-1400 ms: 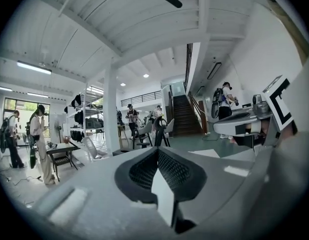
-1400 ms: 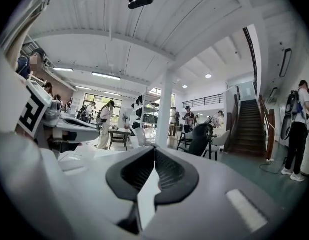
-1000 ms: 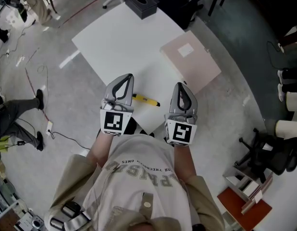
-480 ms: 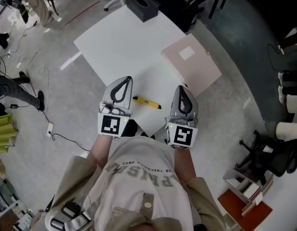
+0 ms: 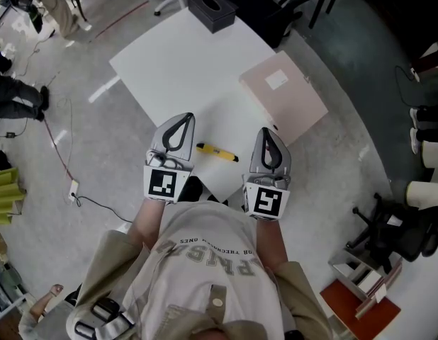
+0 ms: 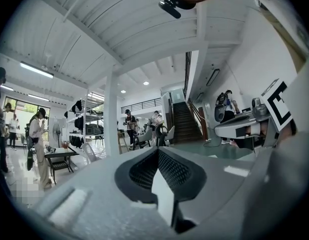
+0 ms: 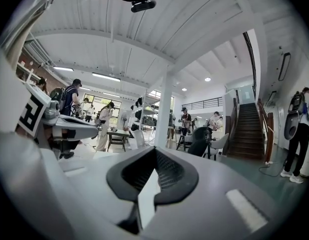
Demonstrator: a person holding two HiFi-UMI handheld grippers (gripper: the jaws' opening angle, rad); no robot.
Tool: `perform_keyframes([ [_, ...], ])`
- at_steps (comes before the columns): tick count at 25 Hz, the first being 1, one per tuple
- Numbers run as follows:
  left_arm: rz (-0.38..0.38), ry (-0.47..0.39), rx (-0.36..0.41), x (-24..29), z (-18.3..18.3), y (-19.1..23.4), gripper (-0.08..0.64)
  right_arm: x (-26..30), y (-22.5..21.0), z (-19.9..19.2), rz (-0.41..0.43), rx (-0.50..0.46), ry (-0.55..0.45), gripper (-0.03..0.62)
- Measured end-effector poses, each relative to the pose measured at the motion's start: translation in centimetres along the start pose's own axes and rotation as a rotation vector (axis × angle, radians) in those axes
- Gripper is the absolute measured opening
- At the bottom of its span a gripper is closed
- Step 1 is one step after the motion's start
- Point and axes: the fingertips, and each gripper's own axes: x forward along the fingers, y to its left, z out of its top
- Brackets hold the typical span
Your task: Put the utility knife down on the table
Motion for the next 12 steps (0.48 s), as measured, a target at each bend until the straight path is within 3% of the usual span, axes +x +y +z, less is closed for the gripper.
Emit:
perform_keyframes([
  [12, -0.001, -0.004, -0.008, 0.47, 0.08, -0.02, 0.011, 0.33, -0.03, 0.10, -0.002, -0.026, -0.008, -0.002],
])
